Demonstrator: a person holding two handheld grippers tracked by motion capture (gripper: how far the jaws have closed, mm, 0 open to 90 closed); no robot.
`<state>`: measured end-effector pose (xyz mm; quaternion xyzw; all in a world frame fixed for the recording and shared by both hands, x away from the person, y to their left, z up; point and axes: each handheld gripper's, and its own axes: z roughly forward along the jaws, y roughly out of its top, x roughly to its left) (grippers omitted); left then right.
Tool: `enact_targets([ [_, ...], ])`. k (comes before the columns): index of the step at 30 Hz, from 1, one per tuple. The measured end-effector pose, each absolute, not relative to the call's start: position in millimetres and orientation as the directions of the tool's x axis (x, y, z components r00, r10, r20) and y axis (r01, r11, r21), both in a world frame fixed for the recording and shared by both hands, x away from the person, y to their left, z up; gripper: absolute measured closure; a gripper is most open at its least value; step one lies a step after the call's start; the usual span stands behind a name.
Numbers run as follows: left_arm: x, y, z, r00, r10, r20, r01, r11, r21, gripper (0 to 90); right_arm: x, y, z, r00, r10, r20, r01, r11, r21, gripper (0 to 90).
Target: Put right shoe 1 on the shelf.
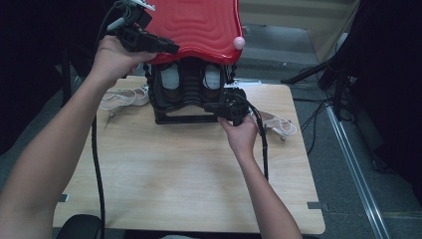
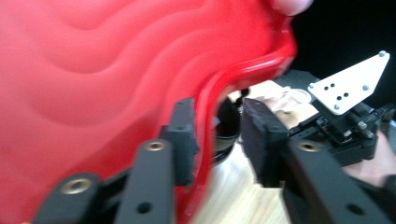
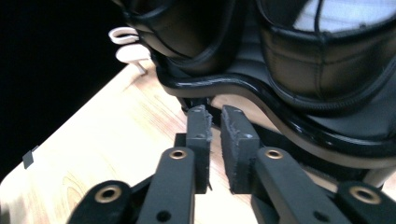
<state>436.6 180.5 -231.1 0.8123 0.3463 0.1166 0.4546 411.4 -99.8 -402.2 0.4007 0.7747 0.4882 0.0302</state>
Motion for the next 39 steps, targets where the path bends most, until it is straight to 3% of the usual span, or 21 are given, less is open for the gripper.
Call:
enact_targets([
  [6,421,183,-238,0.736,0.656,-0.166,0.48,-0.333,0.812,48.3,399,-101,-401,-0.704,0.626,0.336,0.575,0.226,0.786,78.3],
  [14,399,193,-255,0.744,0.645,-0.172,0.477,-0.332,0.814,45.4,383,-105,-414,-0.725,0.607,0.327,0.569,0.259,0.78,79.0],
  [23,387,196,-282,0.746,0.645,-0.167,0.487,-0.357,0.797,44.2,369,-120,-434,-0.723,0.576,0.382,0.581,0.207,0.787,80.9],
  [39,380,198,-353,0.74,0.655,-0.153,0.5,-0.384,0.776,47.8,340,-146,-471,-0.683,0.589,0.431,0.653,0.23,0.721,82.1],
])
